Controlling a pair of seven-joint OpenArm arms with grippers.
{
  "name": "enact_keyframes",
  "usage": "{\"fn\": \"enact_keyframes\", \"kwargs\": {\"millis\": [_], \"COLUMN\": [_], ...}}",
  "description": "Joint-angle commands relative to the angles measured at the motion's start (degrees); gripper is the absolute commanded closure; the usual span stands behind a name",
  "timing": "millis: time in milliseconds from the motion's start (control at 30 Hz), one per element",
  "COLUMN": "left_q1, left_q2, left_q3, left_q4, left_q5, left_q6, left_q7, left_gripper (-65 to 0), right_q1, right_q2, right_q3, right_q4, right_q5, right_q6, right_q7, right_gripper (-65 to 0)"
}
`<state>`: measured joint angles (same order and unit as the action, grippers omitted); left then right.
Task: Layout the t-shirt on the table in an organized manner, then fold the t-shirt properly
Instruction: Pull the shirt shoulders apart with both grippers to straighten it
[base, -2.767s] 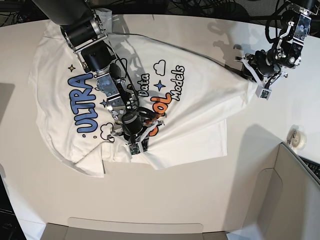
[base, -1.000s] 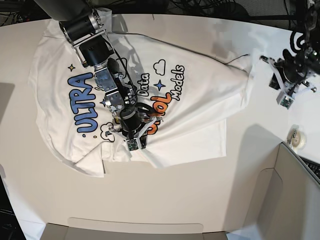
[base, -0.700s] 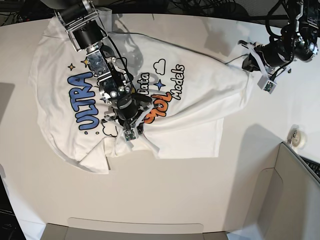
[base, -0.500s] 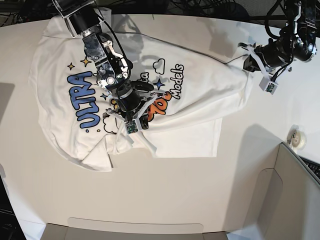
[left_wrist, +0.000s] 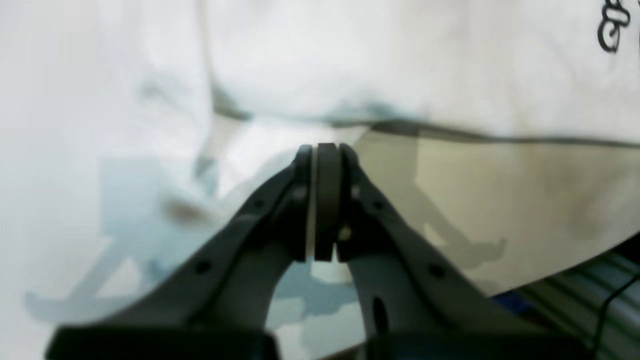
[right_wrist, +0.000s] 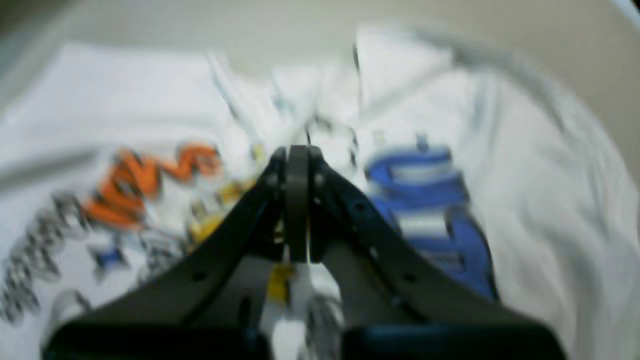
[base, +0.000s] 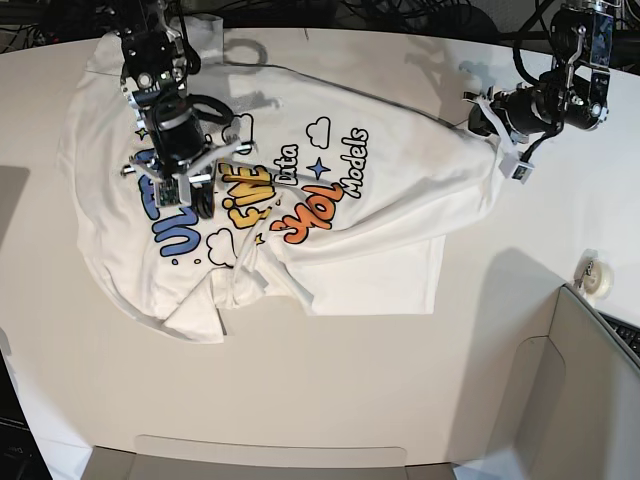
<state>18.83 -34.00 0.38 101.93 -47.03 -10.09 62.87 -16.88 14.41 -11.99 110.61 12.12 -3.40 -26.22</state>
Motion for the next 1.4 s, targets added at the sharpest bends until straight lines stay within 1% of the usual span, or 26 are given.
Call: {"fn": "enact_keyframes", "kwargs": {"millis": [0, 100, 167, 433, 567, 700, 800, 1000, 1100, 1167, 1233, 1300, 1367], "left_q1": [-0.59, -0.59, -0.59, -1.12, -0.94, -0.85, -0.76, 0.38, 1.26, 1.79, 2.31, 2.49, 2.49], "left_q2": [-1.03, -1.12, -1.12, -1.65, -1.39, -1.30, -1.56, -2.79, -3.06, -4.11, -4.73, -6.49, -7.10], "left_q3": [0.10, 0.45, 0.45, 0.19, 0.28, 0.36, 0.36, 0.45, 0.45, 0.45, 1.77, 3.53, 5.73], "left_q4": [0.44, -0.96, -2.28, -6.41, -6.41, -6.24, -5.97, -5.97, -5.97, -5.97, -5.97, -5.97, -5.97], "left_q5": [-0.40, -0.40, -0.40, -0.23, 5.22, 8.74, 9.27, 9.97, 9.97, 9.97, 9.97, 9.97, 9.97], "left_q6": [-0.24, -0.24, -0.24, -0.15, -0.15, -0.15, -0.15, -0.15, -0.15, -0.15, -0.15, -0.15, -0.15], "left_q7": [-1.38, -1.64, -1.64, -1.64, -1.73, -1.73, -1.73, -1.73, -1.73, -1.73, -1.73, -1.73, -1.73], "left_gripper": [-0.5, -0.5, -0.5, -0.5, -0.5, -0.5, -0.5, -0.5, -0.5, -0.5, -0.5, -0.5, -0.5], "right_q1": [-1.45, -6.81, -10.06, -18.50, -20.70, -20.79, -20.17, -15.07, -13.23, -11.99, -11.20, -10.50, -10.06], "right_q2": [0.22, 0.31, 1.01, 0.93, 0.93, 0.93, 0.93, 0.93, 0.93, 1.01, 1.98, 3.39, 3.92], "right_q3": [0.69, 2.80, 4.38, 12.74, 17.04, 19.77, 21.00, 21.79, 21.79, 21.79, 21.79, 21.61, 21.79], "right_q4": [1.96, 2.49, 2.58, 4.51, 5.22, 4.69, 2.32, -9.64, -13.86, -15.35, -15.79, -15.88, -15.79], "right_q5": [-0.12, -0.12, -0.12, -0.12, -0.12, -0.12, -0.12, 0.14, 0.14, 0.06, -0.12, -0.12, -0.12], "right_q6": [0.28, 0.28, 0.28, 0.63, 0.72, 0.72, 0.72, 0.89, 0.89, 0.89, 0.89, 0.89, 0.89], "right_q7": [1.91, 1.91, 1.91, 2.00, 1.91, 1.91, 1.91, 1.91, 1.91, 1.91, 1.91, 1.91, 1.82], "right_gripper": [0.0, 0.0, 0.0, 0.0, 0.0, 0.0, 0.0, 0.0, 0.0, 0.0, 0.0, 0.0, 0.0]}}
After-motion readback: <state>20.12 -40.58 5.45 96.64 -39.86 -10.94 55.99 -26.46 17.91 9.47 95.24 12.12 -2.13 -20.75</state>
